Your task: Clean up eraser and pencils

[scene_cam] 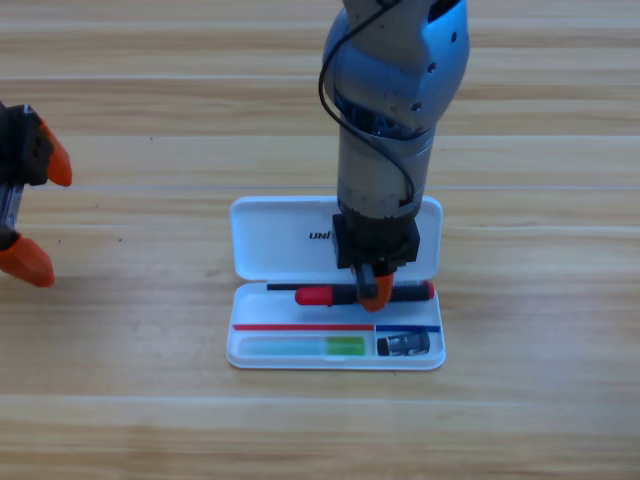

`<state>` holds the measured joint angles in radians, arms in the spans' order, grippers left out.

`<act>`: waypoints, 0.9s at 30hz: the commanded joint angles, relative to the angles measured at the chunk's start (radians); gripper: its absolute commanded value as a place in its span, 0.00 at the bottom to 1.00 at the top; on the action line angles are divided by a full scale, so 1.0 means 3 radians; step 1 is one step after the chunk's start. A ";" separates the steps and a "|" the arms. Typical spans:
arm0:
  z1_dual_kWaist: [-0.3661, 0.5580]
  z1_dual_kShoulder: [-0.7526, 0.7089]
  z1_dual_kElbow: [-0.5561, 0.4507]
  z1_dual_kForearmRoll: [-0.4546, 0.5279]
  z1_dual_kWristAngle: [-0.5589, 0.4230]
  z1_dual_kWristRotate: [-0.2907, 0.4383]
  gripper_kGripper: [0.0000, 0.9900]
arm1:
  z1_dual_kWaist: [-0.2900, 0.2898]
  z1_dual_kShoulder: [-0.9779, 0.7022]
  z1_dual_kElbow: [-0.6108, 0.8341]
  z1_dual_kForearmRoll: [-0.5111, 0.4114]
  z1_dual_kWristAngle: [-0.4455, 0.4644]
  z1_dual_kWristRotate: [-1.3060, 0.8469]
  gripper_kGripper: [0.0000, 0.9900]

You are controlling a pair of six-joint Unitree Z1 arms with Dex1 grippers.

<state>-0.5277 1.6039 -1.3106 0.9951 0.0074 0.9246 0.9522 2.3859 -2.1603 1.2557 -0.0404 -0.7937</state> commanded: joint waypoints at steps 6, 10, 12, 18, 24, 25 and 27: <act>0.0051 -0.0049 0.0140 -0.0096 -0.0030 0.0027 1.00 | 0.0093 0.0146 -0.0009 0.0048 0.0037 0.0079 0.89; 0.0138 -0.0039 0.0094 -0.0167 -0.0112 0.0022 1.00 | 0.0109 -0.0043 0.0048 0.0109 0.0099 0.0089 0.91; 0.0220 -0.0034 0.0033 -0.0193 -0.0198 0.0022 1.00 | 0.0144 -0.0268 0.0150 0.0140 0.0191 0.0094 0.91; 0.0445 -0.0018 -0.0274 -0.0183 -0.0347 0.0006 1.00 | 0.0211 -0.0994 0.0462 0.0145 0.0452 0.0130 0.91; 0.0578 0.0002 -0.0509 -0.0162 -0.0367 0.0012 1.00 | 0.0216 -0.1674 0.0600 0.0053 0.0881 0.0365 0.91; 0.0588 0.0023 -0.0550 -0.0157 -0.0372 0.0012 1.00 | 0.0216 -0.1792 0.0651 -0.0003 0.0942 0.0401 0.91; 0.0588 0.0069 -0.0622 -0.0121 -0.0372 0.0012 1.00 | 0.0206 -0.2037 0.0809 -0.0156 0.1019 0.0498 0.91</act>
<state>-0.3817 1.6038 -1.4696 0.9437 -0.0909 0.9245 0.9936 1.9397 -2.0085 1.2763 0.2147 -0.6836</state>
